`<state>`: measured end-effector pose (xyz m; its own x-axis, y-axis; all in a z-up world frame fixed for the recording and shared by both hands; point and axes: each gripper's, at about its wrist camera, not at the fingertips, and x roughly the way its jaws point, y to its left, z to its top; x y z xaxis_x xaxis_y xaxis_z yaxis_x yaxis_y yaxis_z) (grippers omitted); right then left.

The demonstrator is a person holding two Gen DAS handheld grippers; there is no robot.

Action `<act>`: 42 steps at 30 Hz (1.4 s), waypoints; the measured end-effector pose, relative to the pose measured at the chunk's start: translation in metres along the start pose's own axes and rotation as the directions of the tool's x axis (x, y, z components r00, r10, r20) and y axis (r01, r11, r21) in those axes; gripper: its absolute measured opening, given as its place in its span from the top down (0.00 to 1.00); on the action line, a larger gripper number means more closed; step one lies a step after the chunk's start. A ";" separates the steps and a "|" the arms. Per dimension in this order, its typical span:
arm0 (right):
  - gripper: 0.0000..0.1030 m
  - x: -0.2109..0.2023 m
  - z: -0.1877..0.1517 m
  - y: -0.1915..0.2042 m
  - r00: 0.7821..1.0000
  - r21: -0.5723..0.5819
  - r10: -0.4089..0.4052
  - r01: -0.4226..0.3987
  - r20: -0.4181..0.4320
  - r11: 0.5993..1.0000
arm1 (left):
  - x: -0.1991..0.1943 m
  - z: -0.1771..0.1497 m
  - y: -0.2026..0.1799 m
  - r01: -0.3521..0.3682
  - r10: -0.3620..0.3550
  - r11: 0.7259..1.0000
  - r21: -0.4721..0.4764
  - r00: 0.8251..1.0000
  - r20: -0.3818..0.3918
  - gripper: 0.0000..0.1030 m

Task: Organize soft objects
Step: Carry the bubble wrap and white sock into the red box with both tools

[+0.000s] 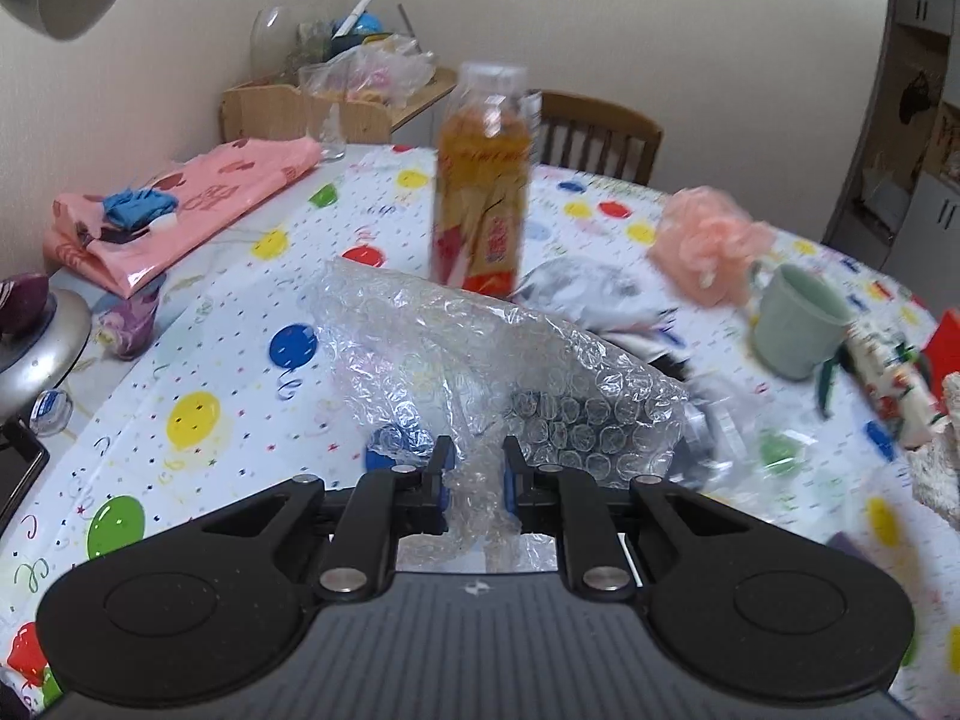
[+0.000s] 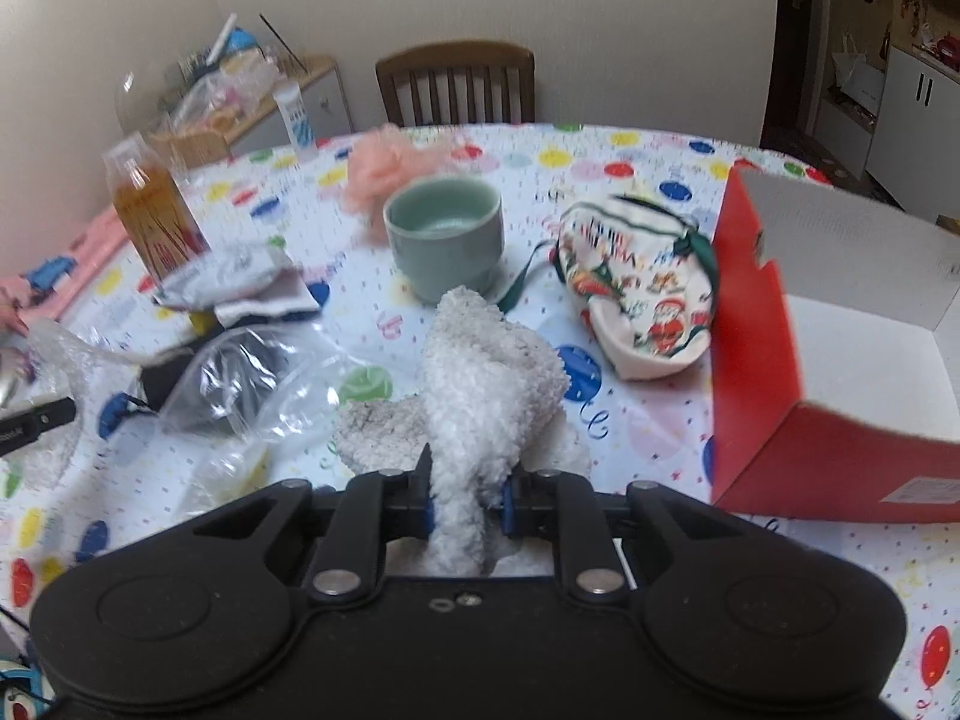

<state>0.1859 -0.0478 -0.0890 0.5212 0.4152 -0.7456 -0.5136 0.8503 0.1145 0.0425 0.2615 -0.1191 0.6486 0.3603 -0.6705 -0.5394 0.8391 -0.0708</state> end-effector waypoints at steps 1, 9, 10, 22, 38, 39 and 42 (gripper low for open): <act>0.83 -0.006 0.003 -0.003 1.000 0.004 0.005 -0.005 0.007 1.000 | -0.005 0.002 -0.002 0.010 -0.010 1.000 -0.002 1.000 0.004 0.85; 0.83 -0.043 0.021 -0.036 0.998 0.031 0.036 -0.038 0.058 0.999 | -0.042 0.023 -0.042 0.091 -0.094 0.995 0.045 0.994 0.055 0.85; 0.83 -0.047 0.024 -0.041 0.997 0.036 0.038 -0.041 0.063 0.999 | -0.046 0.026 -0.049 0.101 -0.104 0.994 0.050 0.993 0.060 0.85; 0.83 -0.079 0.044 -0.116 0.992 0.070 0.008 -0.017 0.125 0.997 | -0.068 0.052 -0.151 0.244 -0.261 0.955 0.166 0.961 0.087 0.85; 0.83 -0.085 0.042 -0.221 0.988 0.133 -0.089 0.072 0.128 0.989 | -0.060 0.061 -0.322 0.459 -0.492 0.808 0.370 0.871 -0.006 0.85; 0.83 -0.084 0.042 -0.228 0.988 0.143 -0.090 0.072 0.124 0.987 | -0.059 0.060 -0.331 0.470 -0.502 0.796 0.382 0.865 -0.017 0.85; 0.83 -0.083 0.039 -0.243 0.988 0.152 -0.102 0.084 0.115 0.985 | -0.056 0.055 -0.358 0.496 -0.524 0.764 0.412 0.850 -0.051 0.85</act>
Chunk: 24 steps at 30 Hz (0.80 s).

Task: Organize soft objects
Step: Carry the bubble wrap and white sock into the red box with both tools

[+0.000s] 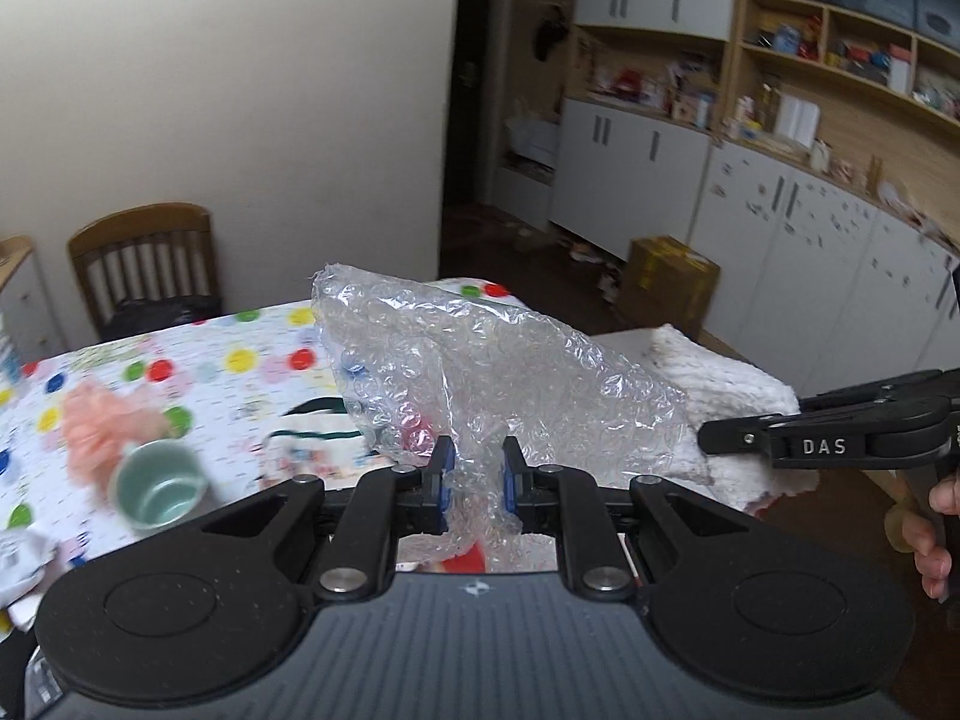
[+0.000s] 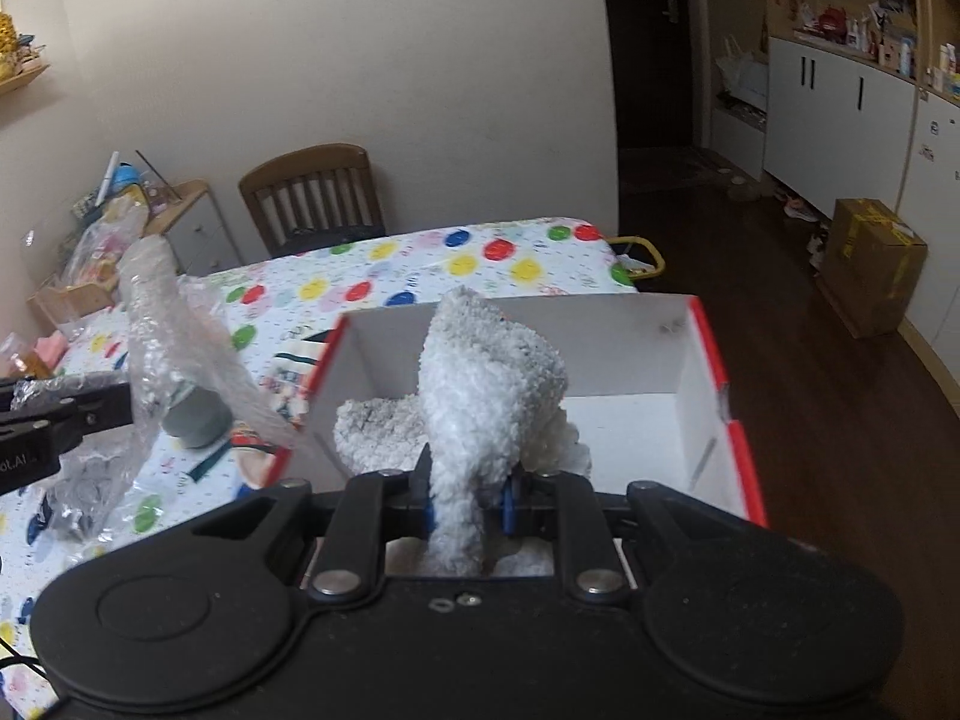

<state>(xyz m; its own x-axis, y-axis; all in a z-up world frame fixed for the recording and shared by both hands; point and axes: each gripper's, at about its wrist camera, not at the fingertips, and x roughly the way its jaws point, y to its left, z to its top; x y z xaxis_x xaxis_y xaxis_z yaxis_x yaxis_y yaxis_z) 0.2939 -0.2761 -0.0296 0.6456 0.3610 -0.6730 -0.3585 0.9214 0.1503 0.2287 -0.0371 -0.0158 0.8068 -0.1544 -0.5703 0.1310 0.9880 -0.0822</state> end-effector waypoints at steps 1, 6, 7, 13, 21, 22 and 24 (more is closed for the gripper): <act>0.83 0.001 0.000 -0.004 1.000 -0.001 -0.004 0.004 -0.001 1.000 | 0.006 0.002 -0.006 0.008 -0.008 1.000 0.011 1.000 -0.006 0.85; 0.83 0.006 0.000 -0.025 0.999 -0.012 -0.031 0.031 -0.006 0.999 | 0.040 0.008 -0.031 0.047 -0.044 0.998 0.041 0.996 -0.071 0.85; 0.83 0.008 0.000 -0.029 0.999 -0.014 -0.038 0.037 -0.010 0.999 | 0.047 0.009 -0.035 0.055 -0.051 0.997 0.051 0.995 -0.085 0.85; 0.83 0.021 0.000 -0.046 0.998 -0.024 -0.055 0.054 -0.033 0.998 | 0.092 0.010 -0.057 0.059 -0.045 0.995 0.082 0.985 -0.164 0.85; 0.83 0.049 -0.003 -0.058 0.993 -0.056 -0.077 0.072 -0.085 0.996 | 0.148 0.009 -0.072 0.077 -0.052 0.994 0.079 0.960 -0.277 0.85; 0.83 0.053 -0.003 -0.059 0.992 -0.062 -0.079 0.074 -0.094 0.995 | 0.155 0.008 -0.073 0.071 -0.044 0.994 0.081 0.956 -0.290 0.85; 0.83 0.061 -0.005 -0.061 0.990 -0.070 -0.075 0.067 -0.115 0.995 | 0.168 0.006 -0.075 0.067 -0.034 0.993 0.095 0.949 -0.313 0.85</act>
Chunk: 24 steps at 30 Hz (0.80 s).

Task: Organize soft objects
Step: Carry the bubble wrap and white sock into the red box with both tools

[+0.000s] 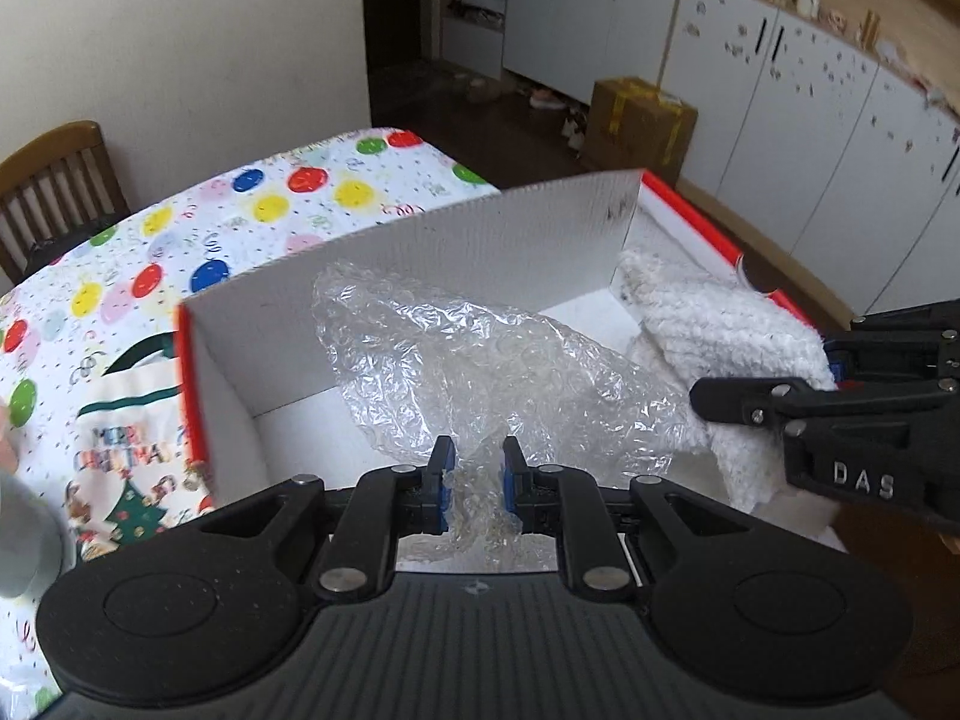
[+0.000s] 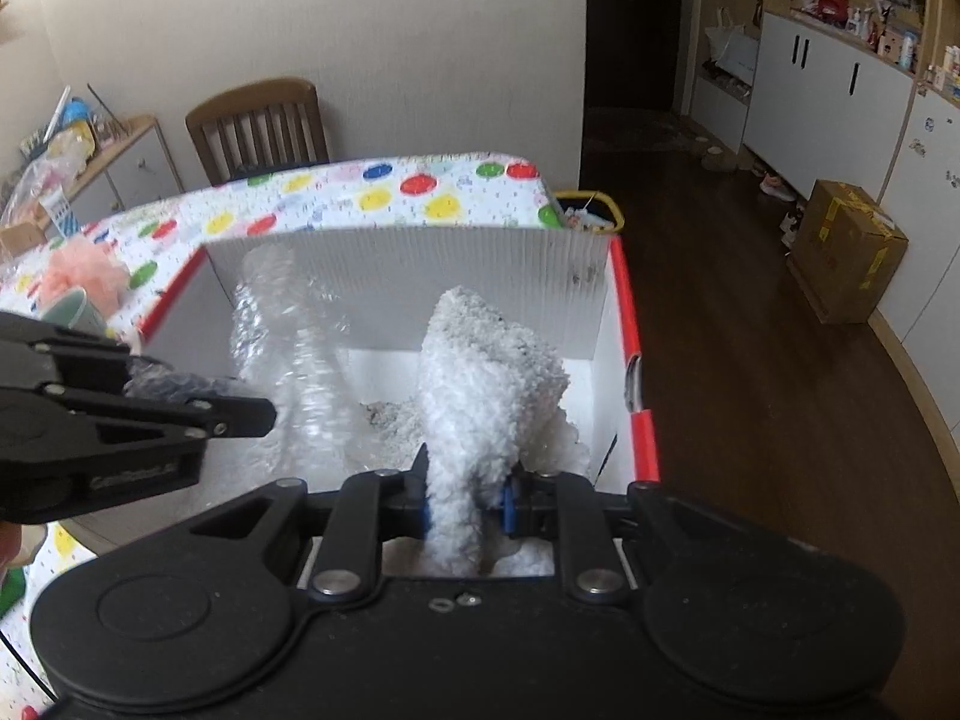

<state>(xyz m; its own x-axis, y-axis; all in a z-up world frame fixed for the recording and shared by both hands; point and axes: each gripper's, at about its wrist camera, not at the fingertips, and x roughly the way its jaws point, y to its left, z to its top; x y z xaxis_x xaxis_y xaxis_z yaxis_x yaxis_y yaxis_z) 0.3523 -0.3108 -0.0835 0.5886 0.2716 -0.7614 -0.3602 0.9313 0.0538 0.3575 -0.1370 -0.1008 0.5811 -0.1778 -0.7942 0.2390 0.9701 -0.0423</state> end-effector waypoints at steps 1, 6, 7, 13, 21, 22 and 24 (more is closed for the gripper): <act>0.83 0.004 0.000 0.001 1.000 -0.008 0.005 -0.005 -0.014 1.000 | 0.006 0.002 -0.002 0.000 0.000 1.000 0.009 1.000 -0.008 0.85; 0.83 0.019 0.001 0.005 0.998 -0.067 -0.011 0.007 -0.058 0.998 | 0.034 0.008 -0.007 -0.006 0.007 1.000 0.022 0.997 -0.073 0.85; 0.83 0.022 0.002 0.004 0.998 -0.070 -0.013 0.009 -0.064 0.998 | 0.039 0.010 -0.007 -0.004 0.005 1.000 0.018 0.996 -0.087 0.85; 0.83 0.038 0.003 0.006 0.993 -0.103 -0.022 0.010 -0.114 0.995 | 0.063 0.018 -0.014 -0.014 0.023 0.998 0.056 0.988 -0.152 0.85; 0.82 0.050 0.003 0.007 0.987 -0.139 -0.036 0.014 -0.159 0.990 | 0.082 0.024 -0.014 -0.001 0.015 0.998 0.062 0.974 -0.227 0.85; 0.82 0.051 0.004 0.008 0.985 -0.145 -0.035 0.011 -0.166 0.989 | 0.084 0.025 -0.014 0.003 0.011 0.998 0.058 0.971 -0.240 0.85; 0.79 0.054 0.004 0.009 0.983 -0.160 -0.038 0.009 -0.178 0.987 | 0.088 0.026 -0.012 0.010 0.001 0.999 0.044 0.965 -0.262 0.85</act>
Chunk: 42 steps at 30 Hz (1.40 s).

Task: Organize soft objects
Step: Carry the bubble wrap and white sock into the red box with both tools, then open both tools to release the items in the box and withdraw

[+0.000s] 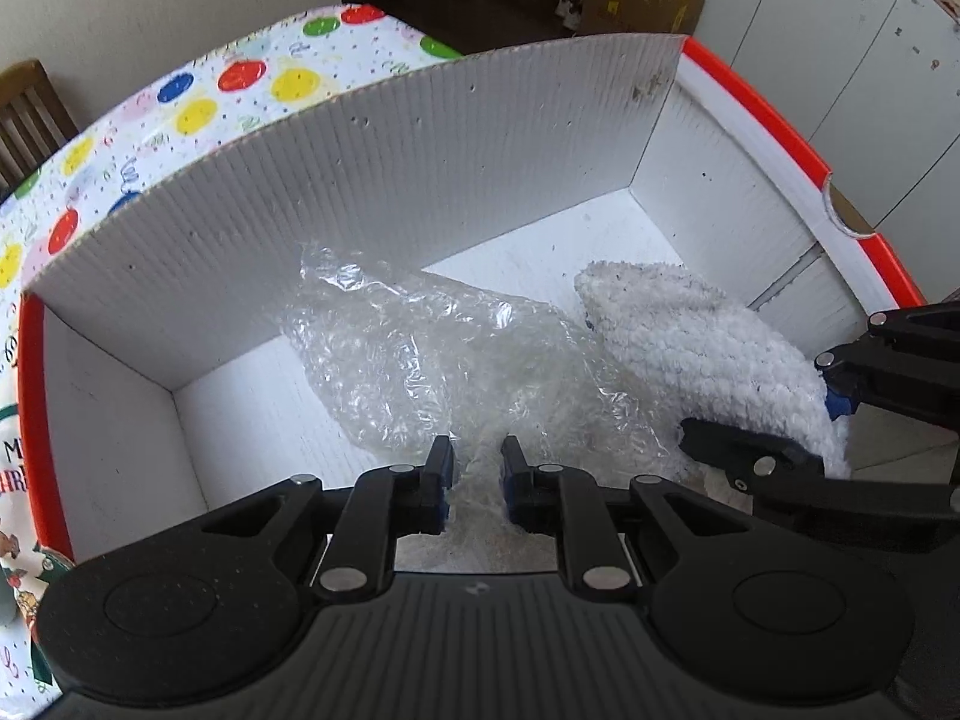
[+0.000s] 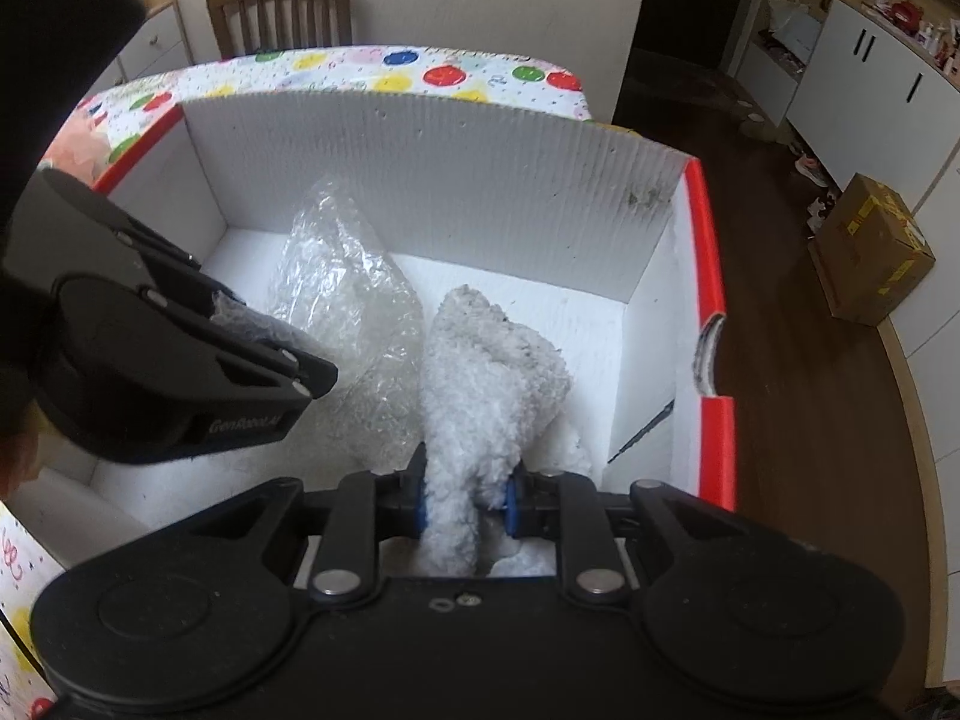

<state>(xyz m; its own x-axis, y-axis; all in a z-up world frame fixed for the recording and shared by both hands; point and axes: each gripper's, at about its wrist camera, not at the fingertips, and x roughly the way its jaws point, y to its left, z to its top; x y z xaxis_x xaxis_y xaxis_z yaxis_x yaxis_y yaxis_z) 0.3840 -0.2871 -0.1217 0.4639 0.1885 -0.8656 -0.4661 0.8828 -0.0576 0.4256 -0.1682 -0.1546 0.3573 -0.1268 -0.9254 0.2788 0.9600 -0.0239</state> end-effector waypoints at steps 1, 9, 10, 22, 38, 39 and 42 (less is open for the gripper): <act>0.79 0.001 0.000 0.001 1.000 -0.006 0.000 0.000 -0.005 1.000 | 0.001 0.000 0.001 0.003 -0.003 1.000 -0.006 1.000 -0.007 0.85; 0.67 0.004 0.001 0.002 0.999 -0.030 0.025 -0.026 -0.025 0.999 | 0.004 0.003 0.000 0.008 -0.008 1.000 -0.006 0.999 -0.036 0.84; 0.65 0.004 0.001 0.002 0.999 -0.032 0.030 -0.030 -0.021 0.999 | 0.003 0.003 0.000 0.008 -0.008 1.000 -0.008 0.999 -0.038 0.83; 0.40 -0.016 -0.001 0.007 0.998 -0.075 0.055 -0.054 0.019 0.996 | -0.009 0.001 0.013 0.020 -0.019 0.997 -0.073 1.000 0.005 0.33; 0.20 -0.083 -0.007 -0.010 0.978 0.001 0.110 -0.112 0.177 0.994 | -0.087 -0.027 0.013 0.003 0.019 0.996 -0.091 0.972 0.235 0.33; 0.20 -0.087 -0.007 -0.010 0.976 0.004 0.112 -0.115 0.188 0.993 | -0.093 -0.030 0.013 -0.003 0.026 0.996 -0.092 0.967 0.254 0.33; 0.17 -0.098 -0.007 -0.005 0.967 0.001 0.125 -0.128 0.222 0.992 | -0.114 -0.042 0.013 -0.021 0.048 0.996 -0.091 0.949 0.312 0.33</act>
<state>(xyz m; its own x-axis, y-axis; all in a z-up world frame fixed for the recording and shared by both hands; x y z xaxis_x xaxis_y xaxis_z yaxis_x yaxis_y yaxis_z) 0.3355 -0.3132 -0.0398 0.5579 0.3879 -0.7337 -0.5209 0.8519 0.0543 0.3506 -0.1305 -0.0650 0.6307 -0.1517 -0.7611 0.1893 0.9812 -0.0387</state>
